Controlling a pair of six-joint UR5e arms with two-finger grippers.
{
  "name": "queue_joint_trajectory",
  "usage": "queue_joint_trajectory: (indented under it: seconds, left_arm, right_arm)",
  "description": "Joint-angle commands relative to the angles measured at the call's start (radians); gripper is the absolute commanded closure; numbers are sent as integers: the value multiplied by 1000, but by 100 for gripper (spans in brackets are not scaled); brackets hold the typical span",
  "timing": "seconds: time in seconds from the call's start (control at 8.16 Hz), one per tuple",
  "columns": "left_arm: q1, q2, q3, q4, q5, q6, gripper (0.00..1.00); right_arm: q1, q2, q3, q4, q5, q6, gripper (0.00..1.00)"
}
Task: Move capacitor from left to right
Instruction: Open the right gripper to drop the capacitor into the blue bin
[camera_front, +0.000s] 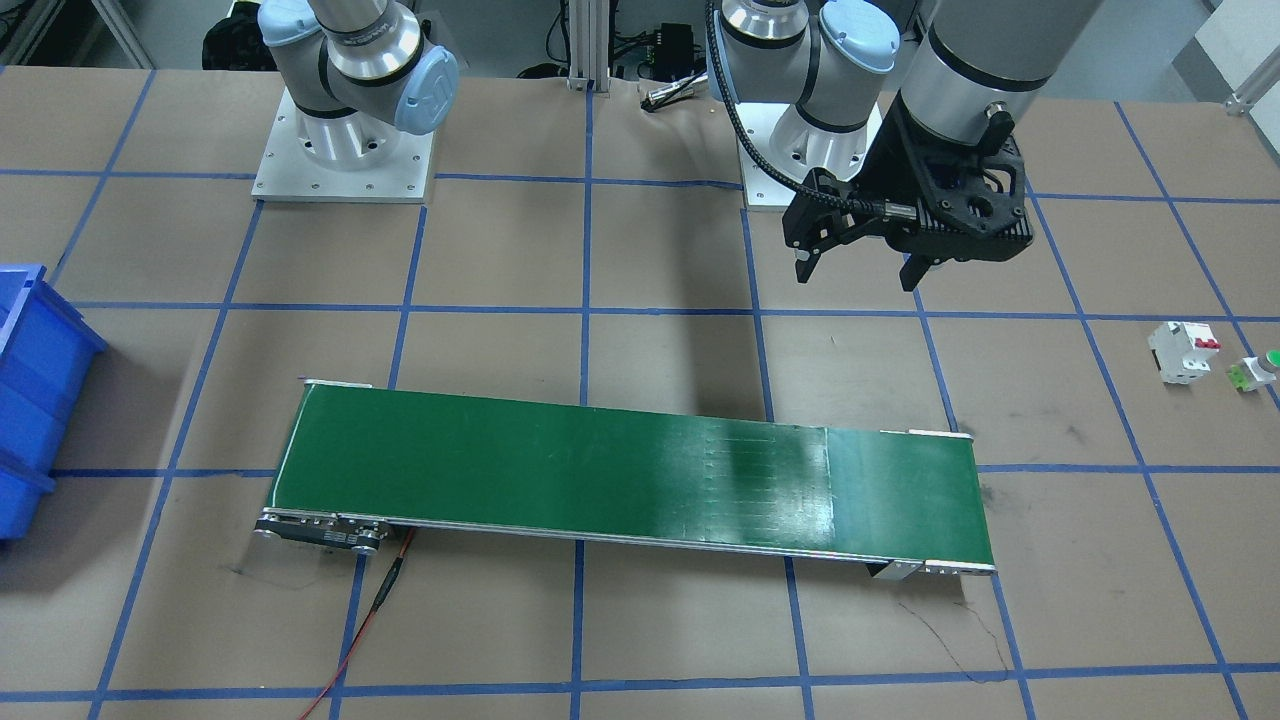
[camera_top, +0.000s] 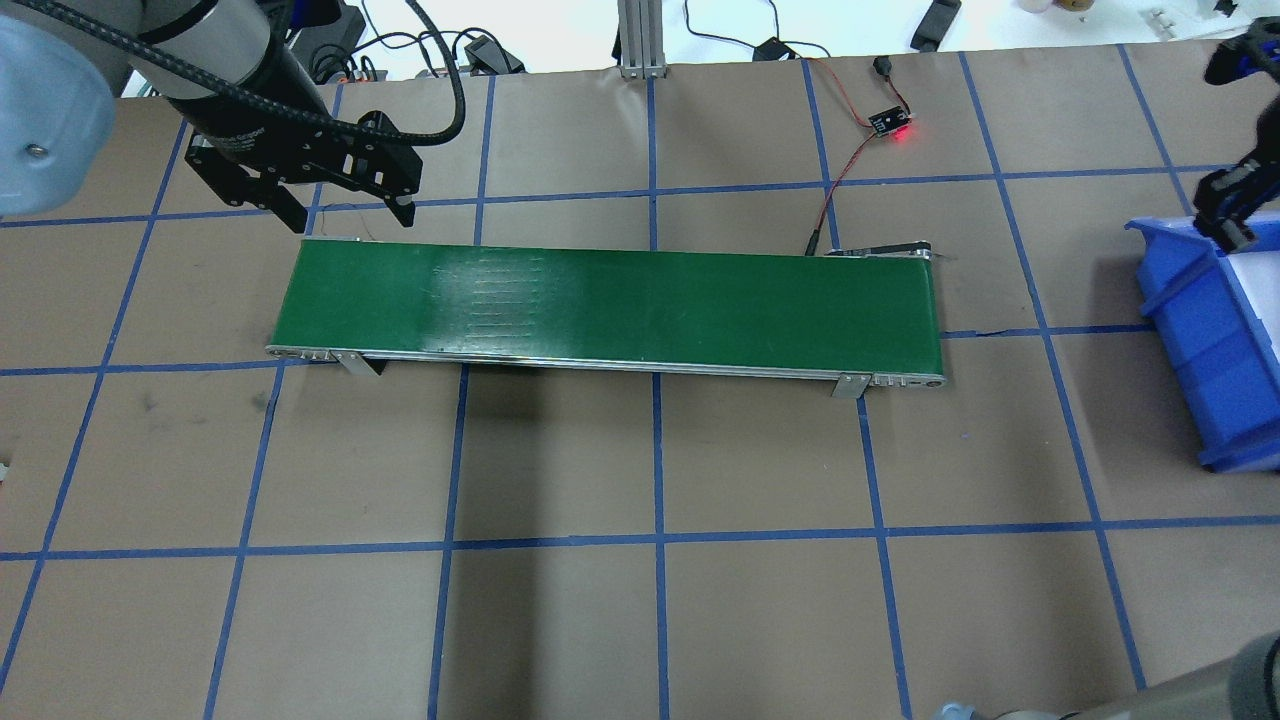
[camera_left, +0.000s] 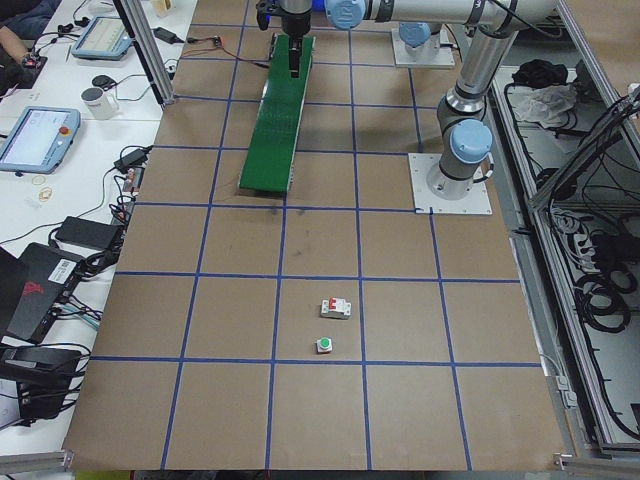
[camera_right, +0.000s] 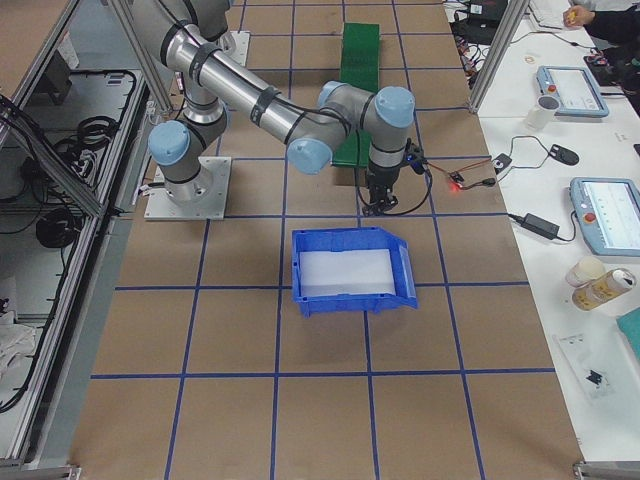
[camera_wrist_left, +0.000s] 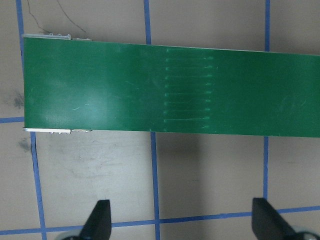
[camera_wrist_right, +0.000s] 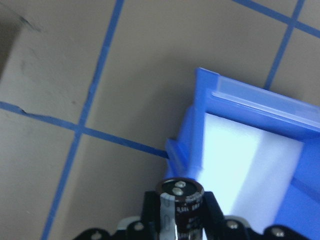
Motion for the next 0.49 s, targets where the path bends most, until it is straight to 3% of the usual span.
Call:
queue_joint_trajectory:
  seconds: [0.0,0.37]
  left_arm:
    - [0,0,0,0,0,0,0]
    - [0,0,0,0,0,0,0]
  right_arm:
    - [-160,26,14,-25,-5,-303,94]
    - [-223,165,91,-210,11,-387,94]
